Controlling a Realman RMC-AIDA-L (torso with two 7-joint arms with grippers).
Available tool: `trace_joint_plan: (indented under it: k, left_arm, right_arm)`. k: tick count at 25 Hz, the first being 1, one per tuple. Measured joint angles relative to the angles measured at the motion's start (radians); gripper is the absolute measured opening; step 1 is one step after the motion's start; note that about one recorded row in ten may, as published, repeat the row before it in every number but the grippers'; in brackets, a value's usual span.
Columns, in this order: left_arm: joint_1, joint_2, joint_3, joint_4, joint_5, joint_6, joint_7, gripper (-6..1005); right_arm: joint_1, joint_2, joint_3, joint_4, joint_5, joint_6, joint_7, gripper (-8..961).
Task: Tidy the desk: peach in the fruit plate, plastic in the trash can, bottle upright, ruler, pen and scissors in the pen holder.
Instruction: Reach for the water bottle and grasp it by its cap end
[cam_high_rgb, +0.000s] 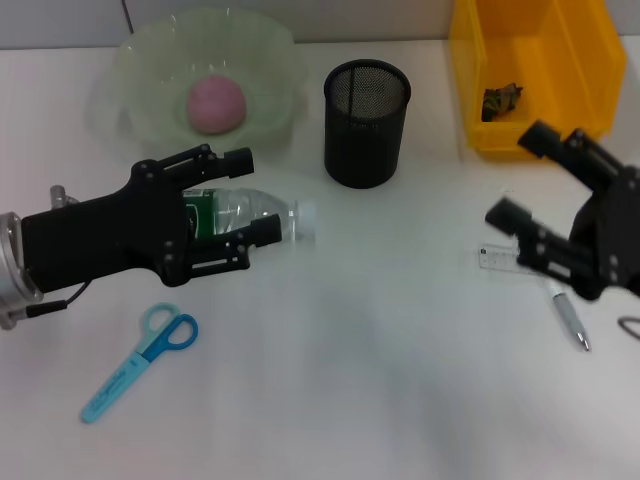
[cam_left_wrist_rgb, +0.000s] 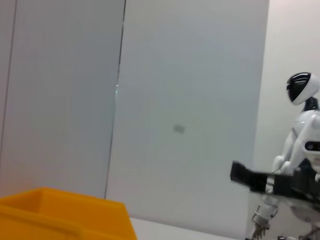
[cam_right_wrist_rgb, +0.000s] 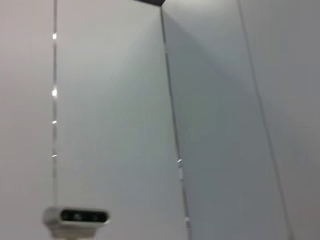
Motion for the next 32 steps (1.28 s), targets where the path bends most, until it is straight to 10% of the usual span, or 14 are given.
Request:
trace_joint_plan:
  k: [13,32]
  left_arm:
    - [0.029,0.011,0.005,0.0,0.018,0.078,-0.013,799]
    - [0.009,0.008,0.007,0.13,0.048,0.021,-0.184,799]
  right_arm:
    - [-0.006,-0.062,0.011,-0.164,-0.231,-0.009,0.278,824]
    - [-0.025,-0.043,0.012,-0.21,-0.308,0.049,0.332,824]
